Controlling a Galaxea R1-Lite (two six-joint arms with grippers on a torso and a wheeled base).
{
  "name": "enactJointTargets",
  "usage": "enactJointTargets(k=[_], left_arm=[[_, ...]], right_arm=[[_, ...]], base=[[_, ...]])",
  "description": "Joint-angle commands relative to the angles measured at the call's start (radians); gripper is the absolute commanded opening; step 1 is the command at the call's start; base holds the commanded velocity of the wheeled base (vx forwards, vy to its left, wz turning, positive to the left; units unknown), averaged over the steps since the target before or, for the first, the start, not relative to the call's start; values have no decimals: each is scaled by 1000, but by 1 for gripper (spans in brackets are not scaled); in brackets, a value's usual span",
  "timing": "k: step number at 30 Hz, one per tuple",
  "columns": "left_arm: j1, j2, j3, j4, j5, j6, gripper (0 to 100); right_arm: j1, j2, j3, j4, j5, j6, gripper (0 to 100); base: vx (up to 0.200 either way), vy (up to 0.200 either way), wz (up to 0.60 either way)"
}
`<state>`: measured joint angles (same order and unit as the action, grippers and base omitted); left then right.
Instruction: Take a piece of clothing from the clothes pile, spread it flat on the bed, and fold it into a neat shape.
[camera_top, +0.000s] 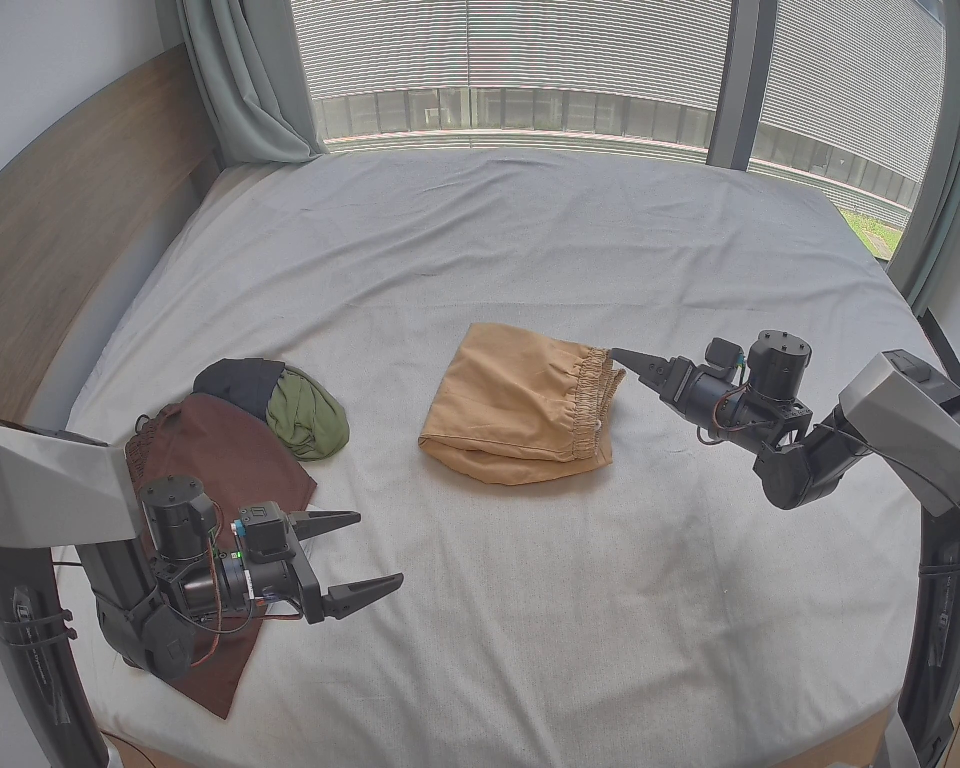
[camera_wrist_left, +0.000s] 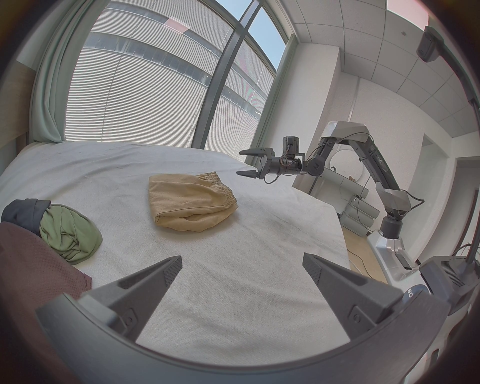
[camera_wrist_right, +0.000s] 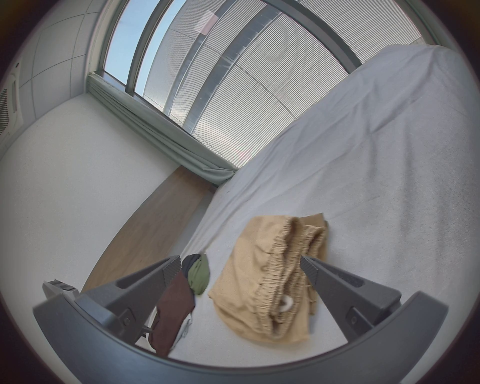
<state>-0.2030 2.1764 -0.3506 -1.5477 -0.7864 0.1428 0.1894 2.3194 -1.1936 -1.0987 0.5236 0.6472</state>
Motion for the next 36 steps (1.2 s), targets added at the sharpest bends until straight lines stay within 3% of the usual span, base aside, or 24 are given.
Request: enactJointTargets(k=[1,9,24,36], left_arm=[[0,-4,1,0,-1,0,100],[2,2,-1,0,-1,0,100],[5,14,-1,0,-1,1,100],[5,26,-5,0,-1,1,100]], right_arm=[[44,-41,-3,2,1,0,100],[108,21,-70,11,1,0,100],[119,233,-224,33,-2,-11,100],[110,308,-238,30,-8,-54,100]], base=[[0,0,0],[0,0,0],[0,0,0],[0,0,0]])
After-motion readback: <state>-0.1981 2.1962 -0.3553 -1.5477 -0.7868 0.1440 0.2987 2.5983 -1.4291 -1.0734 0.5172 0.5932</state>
